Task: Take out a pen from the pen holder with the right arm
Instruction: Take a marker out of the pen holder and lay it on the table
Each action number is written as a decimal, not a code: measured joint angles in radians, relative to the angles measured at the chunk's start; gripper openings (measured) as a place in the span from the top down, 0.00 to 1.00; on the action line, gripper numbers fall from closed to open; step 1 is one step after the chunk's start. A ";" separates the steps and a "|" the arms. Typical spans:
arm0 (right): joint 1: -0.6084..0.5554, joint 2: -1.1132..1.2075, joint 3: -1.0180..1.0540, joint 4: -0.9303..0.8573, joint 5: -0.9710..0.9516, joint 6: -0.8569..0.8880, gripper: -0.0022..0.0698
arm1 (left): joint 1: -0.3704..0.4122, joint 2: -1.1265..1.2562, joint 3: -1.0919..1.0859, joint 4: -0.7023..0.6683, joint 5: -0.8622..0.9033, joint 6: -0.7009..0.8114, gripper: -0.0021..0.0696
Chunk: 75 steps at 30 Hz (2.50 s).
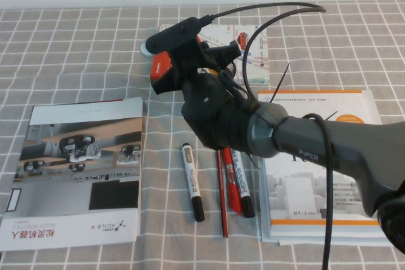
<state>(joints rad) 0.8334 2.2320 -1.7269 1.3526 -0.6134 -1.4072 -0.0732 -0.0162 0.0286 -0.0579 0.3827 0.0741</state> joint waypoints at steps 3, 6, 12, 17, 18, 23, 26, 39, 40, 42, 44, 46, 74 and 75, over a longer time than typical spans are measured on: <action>0.002 -0.002 0.000 0.000 0.004 0.000 0.86 | 0.000 0.000 0.000 0.000 0.000 0.000 0.98; 0.004 -0.015 0.000 0.002 0.016 -0.019 0.86 | 0.000 0.000 0.000 0.000 0.000 0.000 0.98; 0.015 -0.106 0.002 0.004 0.031 -0.077 0.86 | 0.000 0.000 0.000 0.000 0.000 0.000 0.98; 0.015 -0.213 0.002 0.048 0.044 -0.149 0.86 | 0.000 0.000 0.000 0.000 0.000 0.000 0.98; 0.015 -0.239 0.002 0.064 0.054 -0.169 0.86 | 0.000 0.000 0.000 0.000 0.000 0.000 0.98; 0.015 -0.375 0.012 0.109 0.197 -0.222 0.86 | 0.000 0.000 0.000 0.000 0.000 0.000 0.98; 0.015 -0.461 0.050 0.114 0.360 -0.211 0.86 | 0.000 0.000 0.000 0.000 0.000 0.000 0.98; -0.074 -0.619 0.386 -0.086 0.961 0.310 0.86 | 0.000 0.000 0.000 0.000 0.000 0.000 0.98; -0.089 -0.619 0.393 -0.166 1.008 0.407 0.86 | 0.000 0.000 0.000 0.000 0.000 0.000 0.98; -0.114 -0.619 0.398 -0.331 1.086 0.600 0.86 | 0.000 0.000 0.000 0.000 0.000 0.000 0.98; -0.128 -0.619 0.398 -0.502 1.155 0.816 0.86 | 0.000 0.000 0.000 0.000 0.000 0.000 0.98; -0.142 -0.610 0.398 -0.666 1.220 1.006 0.86 | 0.000 0.000 0.000 0.000 0.000 0.000 0.98; -0.137 -0.206 0.099 -1.217 1.337 1.704 0.86 | 0.000 0.000 0.000 0.000 0.000 0.000 0.98; -0.137 -0.201 0.094 -1.216 1.334 1.711 0.86 | 0.000 0.000 0.000 0.000 0.000 0.000 0.98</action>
<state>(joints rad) 0.6964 2.0311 -1.6330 0.1362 0.7208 0.3034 -0.0732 -0.0162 0.0286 -0.0579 0.3827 0.0741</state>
